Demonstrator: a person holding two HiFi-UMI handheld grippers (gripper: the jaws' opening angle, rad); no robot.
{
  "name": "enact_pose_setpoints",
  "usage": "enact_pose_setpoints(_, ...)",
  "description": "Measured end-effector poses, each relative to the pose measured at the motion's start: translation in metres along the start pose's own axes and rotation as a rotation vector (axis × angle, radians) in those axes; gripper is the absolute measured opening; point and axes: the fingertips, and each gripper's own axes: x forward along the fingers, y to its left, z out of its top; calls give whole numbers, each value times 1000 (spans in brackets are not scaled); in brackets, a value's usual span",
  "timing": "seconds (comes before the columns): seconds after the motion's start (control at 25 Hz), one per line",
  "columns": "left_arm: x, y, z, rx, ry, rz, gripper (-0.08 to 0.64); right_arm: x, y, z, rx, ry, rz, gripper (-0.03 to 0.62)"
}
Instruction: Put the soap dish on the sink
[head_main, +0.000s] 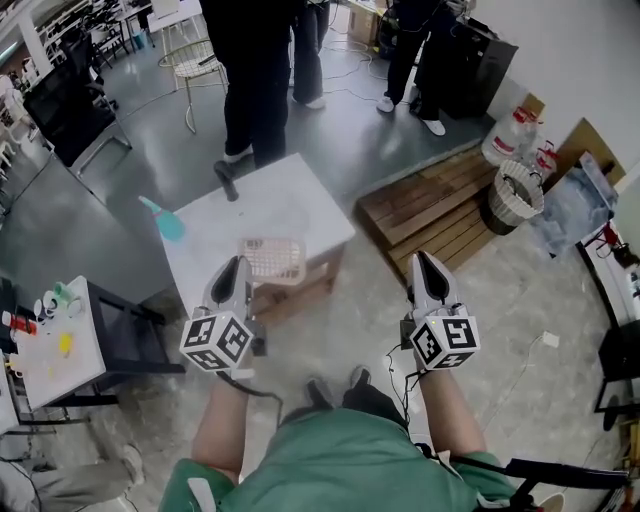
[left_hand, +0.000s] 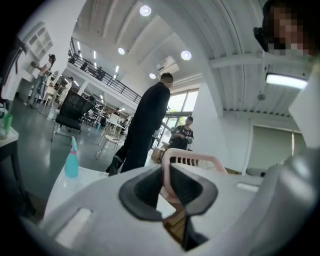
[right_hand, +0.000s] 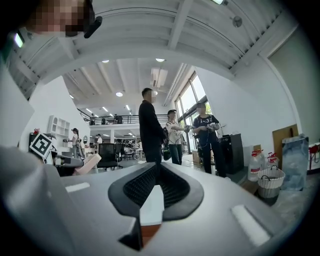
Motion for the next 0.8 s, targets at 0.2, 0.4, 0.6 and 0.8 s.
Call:
enact_pose_setpoints(0.2,23,5,-7,-11,11,6,44,23,-9,-7,11,2,6,25)
enact_pose_setpoints(0.4,53,-1,-14,-15,27,26,44,56,-28,-13,41,8,39,25)
enact_pose_setpoints(0.6,98,-1,-16,-13,27,71,44,105,-56,-11,40,15,88,25)
enact_pose_setpoints(0.8,157,1,-29,-26,33,123,44,161,-103,-21,53,49,123,25)
